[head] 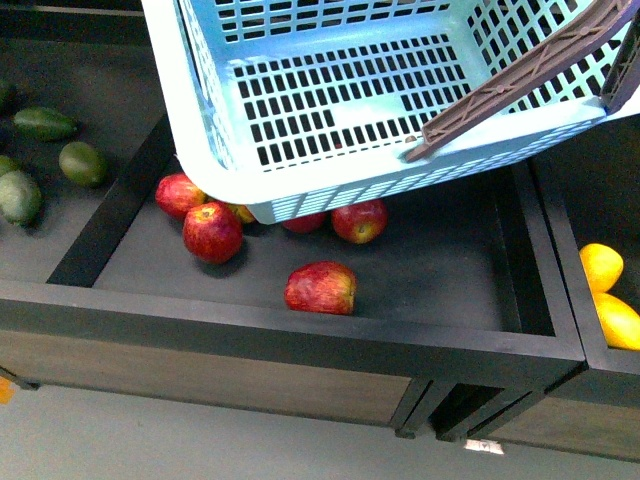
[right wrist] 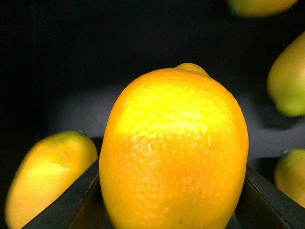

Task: Pick lemon and mango into basket

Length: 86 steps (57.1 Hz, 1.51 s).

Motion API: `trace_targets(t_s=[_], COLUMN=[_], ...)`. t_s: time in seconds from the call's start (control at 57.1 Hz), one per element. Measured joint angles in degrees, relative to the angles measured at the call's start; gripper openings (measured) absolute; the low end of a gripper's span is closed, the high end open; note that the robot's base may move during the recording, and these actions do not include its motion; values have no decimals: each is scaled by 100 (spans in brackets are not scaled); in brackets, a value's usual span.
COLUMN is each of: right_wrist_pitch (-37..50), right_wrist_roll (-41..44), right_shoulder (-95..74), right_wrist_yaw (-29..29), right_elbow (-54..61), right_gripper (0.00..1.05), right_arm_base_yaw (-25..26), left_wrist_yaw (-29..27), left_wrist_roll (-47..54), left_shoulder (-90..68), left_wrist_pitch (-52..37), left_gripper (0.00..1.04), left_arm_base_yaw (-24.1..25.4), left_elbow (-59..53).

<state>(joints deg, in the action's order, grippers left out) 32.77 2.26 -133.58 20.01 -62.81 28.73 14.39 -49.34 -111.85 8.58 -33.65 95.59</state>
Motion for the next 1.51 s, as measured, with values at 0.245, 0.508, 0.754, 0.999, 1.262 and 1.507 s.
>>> trace_targets(t_s=[0.245, 0.508, 0.754, 0.999, 1.262, 1.507], right_wrist_pitch=[168, 232, 284, 461, 588, 1158], right_wrist_roll=[-358, -826, -728, -1005, -1351, -1381], right_shoulder=[2396, 4354, 4332, 3635, 3469, 4605], right_wrist_yaw=[1038, 1200, -7, -391, -935, -1346], right_elbow=[780, 1169, 1473, 1235, 1036, 1991], right_gripper=[61, 61, 61, 78, 96, 83], right_arm_base_yaw=[308, -660, -2479, -3425, -3373, -2406], left_wrist_yaw=[0, 15, 0, 4, 33, -44], left_wrist_roll=[0, -2, -2, 0, 13, 9], left_shoulder=[0, 0, 0, 0, 0, 0], left_wrist_pitch=[0, 0, 0, 0, 0, 0], left_gripper=[6, 6, 6, 6, 6, 6], left_arm_base_yaw=[0, 0, 0, 0, -7, 0], left_elbow=[0, 0, 0, 0, -15, -22])
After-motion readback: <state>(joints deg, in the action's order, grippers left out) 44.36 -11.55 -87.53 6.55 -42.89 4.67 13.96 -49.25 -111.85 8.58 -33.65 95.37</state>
